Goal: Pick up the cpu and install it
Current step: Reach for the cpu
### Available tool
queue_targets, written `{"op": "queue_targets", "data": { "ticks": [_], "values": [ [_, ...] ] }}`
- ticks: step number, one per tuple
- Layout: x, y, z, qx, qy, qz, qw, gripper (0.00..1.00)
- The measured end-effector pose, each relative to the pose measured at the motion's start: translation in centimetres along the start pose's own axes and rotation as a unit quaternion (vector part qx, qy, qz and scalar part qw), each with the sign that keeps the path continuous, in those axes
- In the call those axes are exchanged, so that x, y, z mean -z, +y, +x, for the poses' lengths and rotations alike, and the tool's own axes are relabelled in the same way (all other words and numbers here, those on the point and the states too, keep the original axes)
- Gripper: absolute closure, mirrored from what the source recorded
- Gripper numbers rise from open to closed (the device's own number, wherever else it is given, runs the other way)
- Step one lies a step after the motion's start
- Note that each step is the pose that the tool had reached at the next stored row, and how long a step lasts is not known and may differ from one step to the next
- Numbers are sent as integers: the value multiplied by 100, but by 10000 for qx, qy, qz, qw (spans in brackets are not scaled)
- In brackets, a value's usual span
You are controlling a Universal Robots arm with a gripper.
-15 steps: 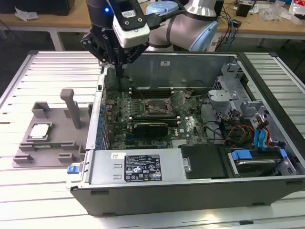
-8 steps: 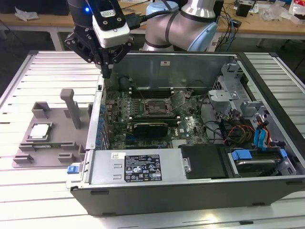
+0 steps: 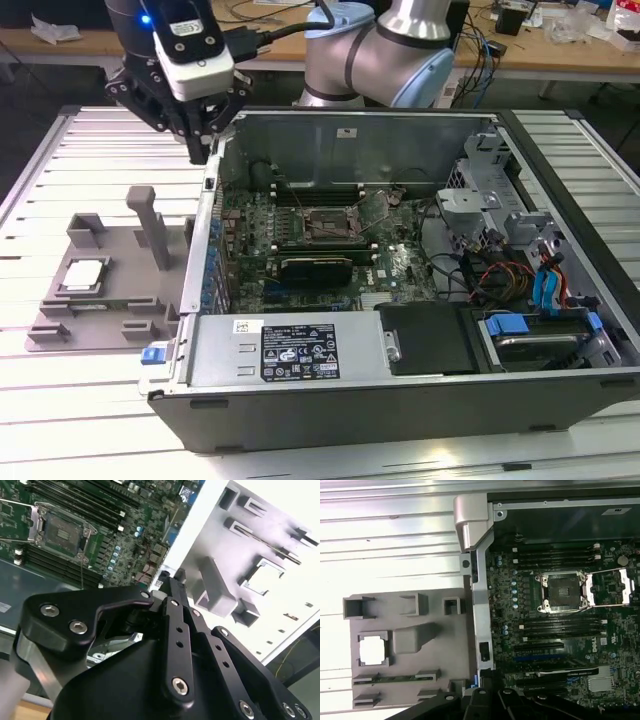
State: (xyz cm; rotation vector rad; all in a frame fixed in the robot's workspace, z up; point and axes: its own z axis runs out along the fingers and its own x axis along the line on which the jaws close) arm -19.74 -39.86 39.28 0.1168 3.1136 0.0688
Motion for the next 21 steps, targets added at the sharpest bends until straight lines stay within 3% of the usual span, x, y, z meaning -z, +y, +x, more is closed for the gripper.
{"op": "queue_targets", "data": {
  "ticks": [2,6,9,18,21],
  "values": [
    [1,-5,74,0,0,0,10000,89],
    [3,-10,152,0,0,0,10000,89],
    [4,-18,260,0,0,0,10000,89],
    [5,-32,468,0,0,-1,10000,89],
    [6,-40,583,0,0,0,10000,89]
  ]
}}
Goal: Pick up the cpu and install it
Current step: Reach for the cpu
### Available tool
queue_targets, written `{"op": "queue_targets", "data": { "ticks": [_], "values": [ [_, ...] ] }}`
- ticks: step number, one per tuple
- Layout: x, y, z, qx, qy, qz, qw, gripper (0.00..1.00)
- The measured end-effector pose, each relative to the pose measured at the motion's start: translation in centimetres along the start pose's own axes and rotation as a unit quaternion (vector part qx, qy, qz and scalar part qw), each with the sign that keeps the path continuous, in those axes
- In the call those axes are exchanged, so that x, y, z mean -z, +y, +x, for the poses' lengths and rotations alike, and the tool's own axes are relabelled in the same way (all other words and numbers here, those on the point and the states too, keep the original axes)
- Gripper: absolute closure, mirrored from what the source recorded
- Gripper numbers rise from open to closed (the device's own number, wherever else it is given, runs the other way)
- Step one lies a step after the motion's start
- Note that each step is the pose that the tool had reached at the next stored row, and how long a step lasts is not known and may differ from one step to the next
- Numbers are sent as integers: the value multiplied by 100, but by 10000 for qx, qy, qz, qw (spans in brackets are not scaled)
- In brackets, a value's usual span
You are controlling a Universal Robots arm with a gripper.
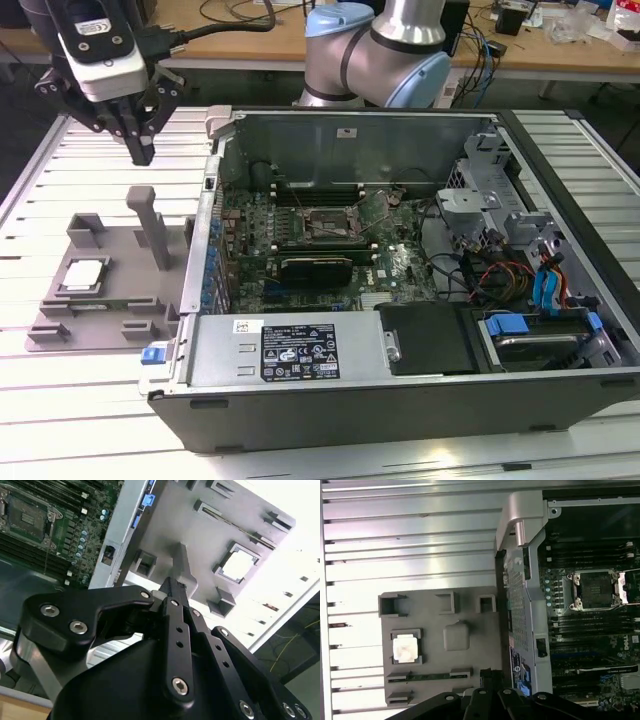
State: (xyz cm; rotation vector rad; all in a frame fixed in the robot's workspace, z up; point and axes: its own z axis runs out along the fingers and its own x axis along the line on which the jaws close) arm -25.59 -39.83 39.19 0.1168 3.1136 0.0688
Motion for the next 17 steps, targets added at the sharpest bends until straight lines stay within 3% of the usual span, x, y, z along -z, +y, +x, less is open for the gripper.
{"op": "queue_targets", "data": {
  "ticks": [8,17],
  "values": [
    [1,-12,198,0,0,0,10000,89],
    [3,-22,338,0,0,0,10000,89]
  ]
}}
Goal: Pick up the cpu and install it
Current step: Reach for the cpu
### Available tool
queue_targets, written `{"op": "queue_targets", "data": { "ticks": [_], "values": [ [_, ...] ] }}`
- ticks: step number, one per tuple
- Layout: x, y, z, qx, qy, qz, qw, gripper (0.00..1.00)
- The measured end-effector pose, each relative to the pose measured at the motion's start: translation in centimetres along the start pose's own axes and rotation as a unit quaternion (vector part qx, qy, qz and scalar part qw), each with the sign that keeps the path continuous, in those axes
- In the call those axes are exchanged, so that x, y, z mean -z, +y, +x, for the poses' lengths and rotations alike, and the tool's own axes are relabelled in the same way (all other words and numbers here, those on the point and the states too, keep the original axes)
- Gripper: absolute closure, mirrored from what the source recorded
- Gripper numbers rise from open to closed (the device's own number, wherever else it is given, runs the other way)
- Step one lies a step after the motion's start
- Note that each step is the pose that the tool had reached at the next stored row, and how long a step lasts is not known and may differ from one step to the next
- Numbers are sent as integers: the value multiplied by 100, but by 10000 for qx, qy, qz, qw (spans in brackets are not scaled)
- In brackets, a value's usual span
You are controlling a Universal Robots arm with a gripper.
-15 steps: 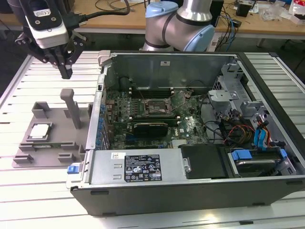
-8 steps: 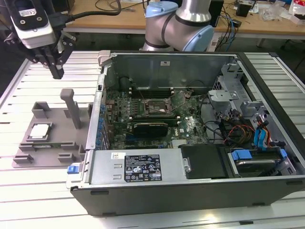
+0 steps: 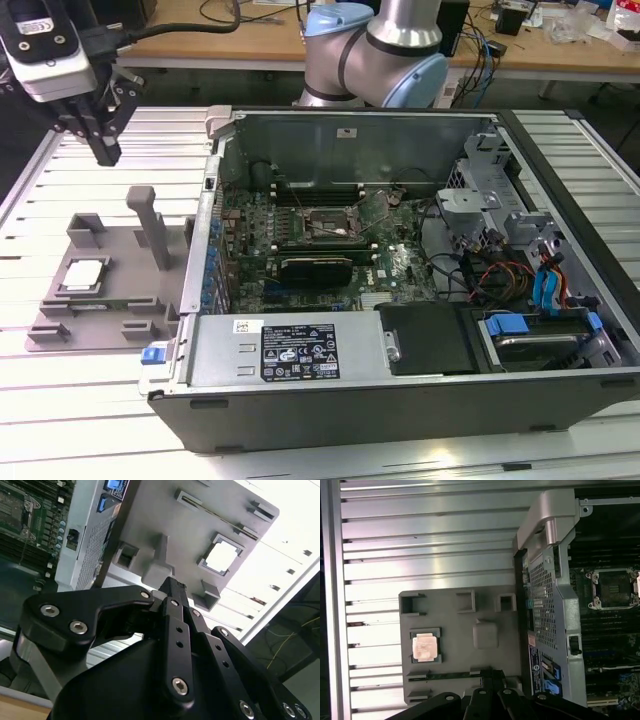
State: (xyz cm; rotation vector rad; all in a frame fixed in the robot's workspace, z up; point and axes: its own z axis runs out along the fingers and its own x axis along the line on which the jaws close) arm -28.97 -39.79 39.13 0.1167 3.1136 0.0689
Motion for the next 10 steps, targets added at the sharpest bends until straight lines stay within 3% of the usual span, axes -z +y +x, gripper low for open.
{"op": "queue_targets", "data": {
  "ticks": [10],
  "values": [
    [2,-16,214,0,0,0,10000,89]
  ]
}}
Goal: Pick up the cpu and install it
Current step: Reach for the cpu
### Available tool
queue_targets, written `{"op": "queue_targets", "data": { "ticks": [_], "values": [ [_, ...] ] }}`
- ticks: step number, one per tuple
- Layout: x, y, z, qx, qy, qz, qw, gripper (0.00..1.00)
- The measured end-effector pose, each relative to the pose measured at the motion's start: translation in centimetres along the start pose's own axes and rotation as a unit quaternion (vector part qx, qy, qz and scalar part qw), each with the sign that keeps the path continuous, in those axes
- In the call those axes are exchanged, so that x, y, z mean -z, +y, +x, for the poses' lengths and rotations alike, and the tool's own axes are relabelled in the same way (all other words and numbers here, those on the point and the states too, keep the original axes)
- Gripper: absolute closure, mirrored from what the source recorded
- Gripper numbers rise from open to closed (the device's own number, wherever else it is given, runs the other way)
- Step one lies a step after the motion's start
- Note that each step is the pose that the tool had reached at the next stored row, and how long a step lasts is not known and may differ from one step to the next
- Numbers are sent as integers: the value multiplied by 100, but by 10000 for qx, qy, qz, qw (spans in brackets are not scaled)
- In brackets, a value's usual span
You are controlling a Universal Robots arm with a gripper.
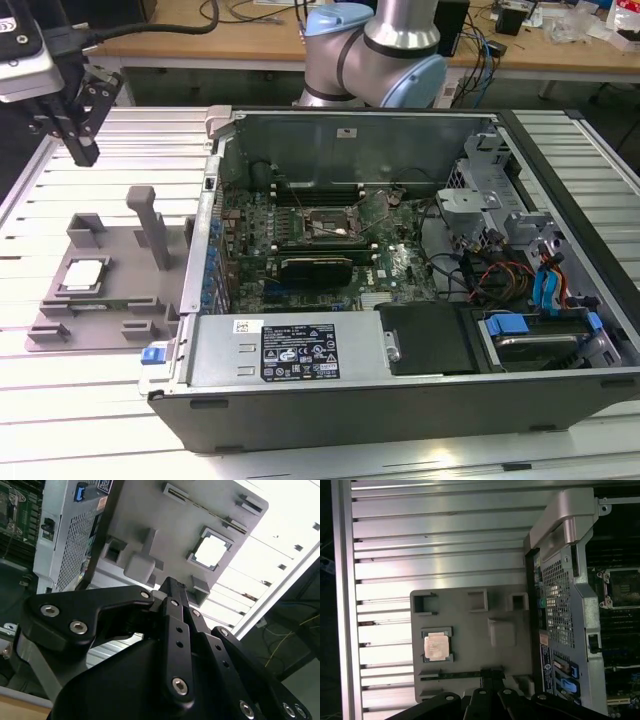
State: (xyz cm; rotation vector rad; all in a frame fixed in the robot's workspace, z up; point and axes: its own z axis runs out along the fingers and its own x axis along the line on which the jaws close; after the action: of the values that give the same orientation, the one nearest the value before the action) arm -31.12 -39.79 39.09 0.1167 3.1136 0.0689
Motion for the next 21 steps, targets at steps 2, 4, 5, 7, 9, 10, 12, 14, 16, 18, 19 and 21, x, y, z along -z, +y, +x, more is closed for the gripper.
{"op": "queue_targets", "data": {
  "ticks": [2,4,5,7,9,10,12,14,16,18,19,21],
  "values": [
    [1,-3,36,0,0,0,10000,89],
    [1,-6,83,0,1,0,10000,89],
    [1,-9,129,0,0,0,10000,89],
    [2,-11,167,0,0,0,10000,89],
    [1,-13,201,0,0,0,10000,89],
    [1,-13,215,-1,0,0,10000,89],
    [-1,-14,275,0,0,0,10000,89],
    [-1,-17,333,0,0,0,10000,89],
    [-3,-21,380,0,0,0,10000,89],
    [-3,-23,417,0,0,0,10000,89],
    [-3,-25,442,0,1,0,10000,89],
    [-5,-28,477,0,0,0,10000,89]
  ]
}}
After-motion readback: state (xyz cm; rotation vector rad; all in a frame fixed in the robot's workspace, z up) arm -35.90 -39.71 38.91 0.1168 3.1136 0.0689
